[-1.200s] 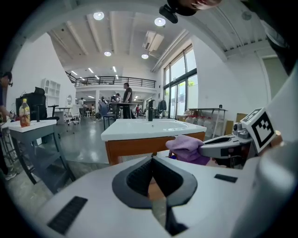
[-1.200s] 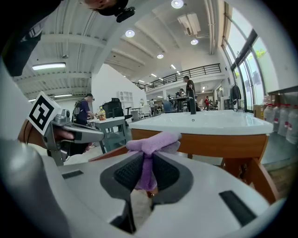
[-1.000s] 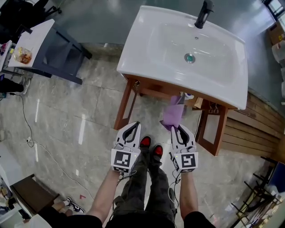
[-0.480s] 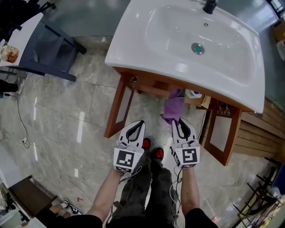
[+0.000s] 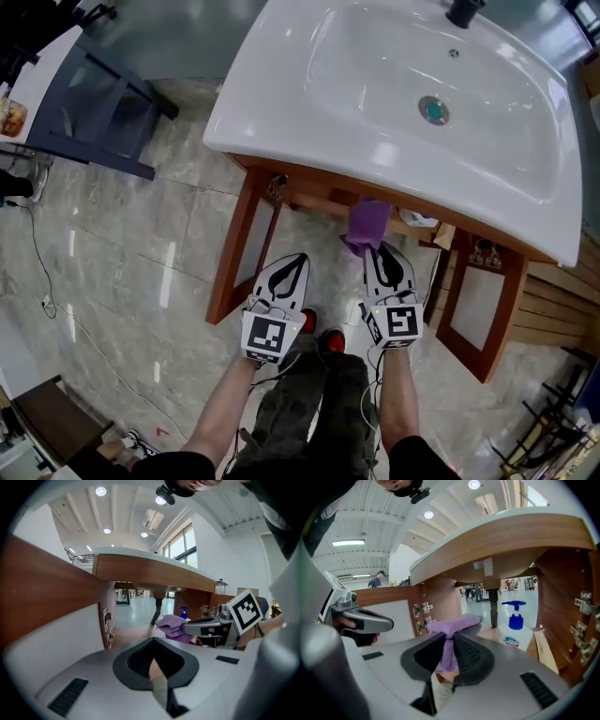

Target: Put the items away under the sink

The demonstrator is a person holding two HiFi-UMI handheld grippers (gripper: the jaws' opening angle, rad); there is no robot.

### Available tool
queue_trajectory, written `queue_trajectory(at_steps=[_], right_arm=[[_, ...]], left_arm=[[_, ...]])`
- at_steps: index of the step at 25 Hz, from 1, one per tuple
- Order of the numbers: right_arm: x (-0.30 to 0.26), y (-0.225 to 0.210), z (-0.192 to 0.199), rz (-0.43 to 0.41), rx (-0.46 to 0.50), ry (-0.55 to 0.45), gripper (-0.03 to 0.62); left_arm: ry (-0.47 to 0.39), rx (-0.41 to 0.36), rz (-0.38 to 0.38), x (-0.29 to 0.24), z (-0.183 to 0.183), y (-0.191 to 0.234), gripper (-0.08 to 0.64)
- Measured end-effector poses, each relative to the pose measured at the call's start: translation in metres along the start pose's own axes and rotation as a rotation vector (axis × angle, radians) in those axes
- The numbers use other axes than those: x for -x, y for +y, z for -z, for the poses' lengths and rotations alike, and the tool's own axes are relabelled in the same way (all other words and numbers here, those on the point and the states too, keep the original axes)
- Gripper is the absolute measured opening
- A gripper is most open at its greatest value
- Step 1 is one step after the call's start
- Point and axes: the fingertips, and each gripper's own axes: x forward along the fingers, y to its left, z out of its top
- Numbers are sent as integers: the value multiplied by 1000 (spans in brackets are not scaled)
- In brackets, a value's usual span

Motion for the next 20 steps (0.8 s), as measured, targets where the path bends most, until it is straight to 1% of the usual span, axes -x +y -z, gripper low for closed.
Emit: queue_trajectory(at_steps=[10,20], right_arm=[[-51,-24,12,13,16,-44,78],[-91,-39,15,28,13,-83,78]], left_arm=[[-27,-13,1,-38,20,16,6],[-44,-7,-12,-52,41,33,8]])
